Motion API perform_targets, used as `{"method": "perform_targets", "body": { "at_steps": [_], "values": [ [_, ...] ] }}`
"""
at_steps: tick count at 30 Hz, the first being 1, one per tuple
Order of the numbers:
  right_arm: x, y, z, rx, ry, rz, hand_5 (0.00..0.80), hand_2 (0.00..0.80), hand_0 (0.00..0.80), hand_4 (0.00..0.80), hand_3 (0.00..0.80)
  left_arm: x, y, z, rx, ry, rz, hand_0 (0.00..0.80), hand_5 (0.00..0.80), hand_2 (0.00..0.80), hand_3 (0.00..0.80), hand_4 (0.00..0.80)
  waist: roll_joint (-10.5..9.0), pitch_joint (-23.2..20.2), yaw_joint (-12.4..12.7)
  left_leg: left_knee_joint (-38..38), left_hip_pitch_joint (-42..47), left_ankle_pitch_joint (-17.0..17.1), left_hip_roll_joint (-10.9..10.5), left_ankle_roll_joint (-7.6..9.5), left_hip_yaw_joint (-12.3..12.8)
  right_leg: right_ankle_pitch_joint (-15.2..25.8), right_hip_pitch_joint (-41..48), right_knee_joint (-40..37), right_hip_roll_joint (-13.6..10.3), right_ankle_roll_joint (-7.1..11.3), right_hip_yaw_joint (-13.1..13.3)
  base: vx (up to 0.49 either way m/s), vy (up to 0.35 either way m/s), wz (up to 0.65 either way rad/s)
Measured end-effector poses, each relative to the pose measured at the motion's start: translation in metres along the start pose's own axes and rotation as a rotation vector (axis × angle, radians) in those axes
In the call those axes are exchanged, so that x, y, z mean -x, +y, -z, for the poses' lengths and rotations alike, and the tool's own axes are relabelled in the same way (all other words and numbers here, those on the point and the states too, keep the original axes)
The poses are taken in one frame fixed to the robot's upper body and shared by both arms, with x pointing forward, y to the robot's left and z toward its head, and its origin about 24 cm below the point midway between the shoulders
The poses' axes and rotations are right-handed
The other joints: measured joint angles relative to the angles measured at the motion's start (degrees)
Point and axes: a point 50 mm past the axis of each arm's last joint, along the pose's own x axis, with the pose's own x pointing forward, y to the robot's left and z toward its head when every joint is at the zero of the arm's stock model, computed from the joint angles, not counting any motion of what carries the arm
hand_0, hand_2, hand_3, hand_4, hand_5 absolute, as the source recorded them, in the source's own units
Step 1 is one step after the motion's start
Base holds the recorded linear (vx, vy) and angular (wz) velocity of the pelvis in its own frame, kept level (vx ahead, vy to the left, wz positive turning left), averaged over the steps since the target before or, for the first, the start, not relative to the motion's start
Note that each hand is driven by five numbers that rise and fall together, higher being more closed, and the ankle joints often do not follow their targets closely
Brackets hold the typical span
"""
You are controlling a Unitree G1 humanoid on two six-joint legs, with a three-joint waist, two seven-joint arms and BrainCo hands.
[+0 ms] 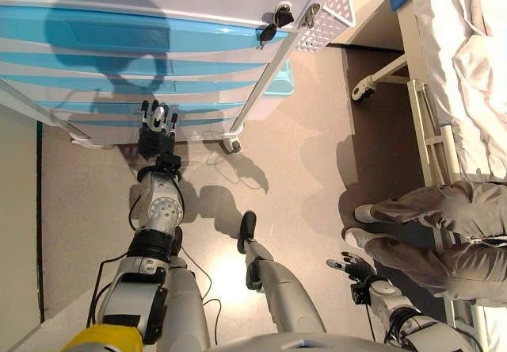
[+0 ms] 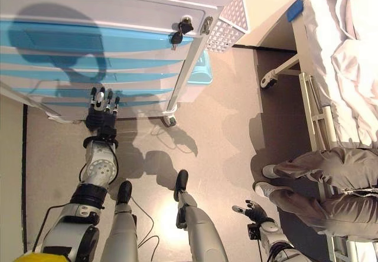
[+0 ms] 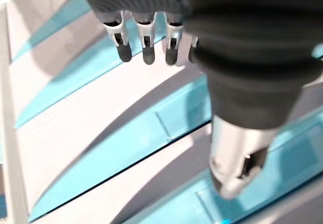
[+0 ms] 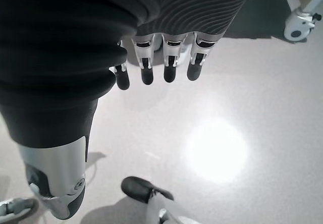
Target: Open the drawer and pick up the medicine
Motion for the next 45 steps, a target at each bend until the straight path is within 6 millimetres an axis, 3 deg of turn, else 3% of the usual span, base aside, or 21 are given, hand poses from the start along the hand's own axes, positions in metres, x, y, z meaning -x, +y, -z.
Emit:
{"method": "perform_targets", "body": {
  "at_steps": [6, 17, 27, 45],
  "values": [
    [0.0, 0.001, 0.0, -0.001, 0.0, -0.001, 0.0, 0.0, 0.0, 0.0, 0.0, 0.009, 0.01, 0.008, -0.001, 0.031, -0.027, 0.0, 0.0, 0.0, 0.0, 0.0, 0.05, 0.0, 0.1, 0.0, -0.2, 0.0, 0.0, 0.0, -0.1, 0.0, -0.1, 0.0, 0.0, 0.0, -0.1, 0.0, 0.0, 0.0],
    [0.0, 0.001, 0.0, -0.001, 0.001, -0.001, 0.0, 0.0, 0.0, 0.0, 0.0, 0.005, 0.008, 0.003, -0.008, 0.015, -0.023, 0.0, 0.0, 0.0, 0.0, 0.0, 0.17, 0.1, -0.2, 0.0, -0.2, 0.0, 0.0, 0.06, -0.1, 0.0, -0.1, 0.0, 0.0, 0.0, -0.1, 0.0, 0.0, 0.0],
    [0.0, 0.0, 0.0, -0.001, 0.0, 0.0, 0.0, 0.0, 0.0, 0.0, 0.0, -0.012, -0.002, -0.029, -0.036, -0.083, -0.006, 0.0, 0.0, 0.0, 0.0, 0.0, 0.15, 0.1, -0.9, 0.0, -0.3, -0.2, 0.1, 0.29, -0.1, 0.0, -0.3, 0.0, 0.0, 0.01, -0.1, 0.0, 0.0, 0.0],
    [0.0, -0.003, -0.002, 0.004, -0.005, 0.006, 0.0, 0.0, 0.0, 0.0, 0.0, -0.017, 0.006, -0.051, -0.101, -0.118, -0.029, 0.0, 0.0, 0.0, 0.0, 0.0, 0.09, 0.1, -1.6, -0.1, -1.4, 0.0, 0.3, -0.06, -0.1, -0.1, -1.4, 0.0, 0.3, -0.02, -0.1, 0.0, 0.0, 0.0]
  ]
}}
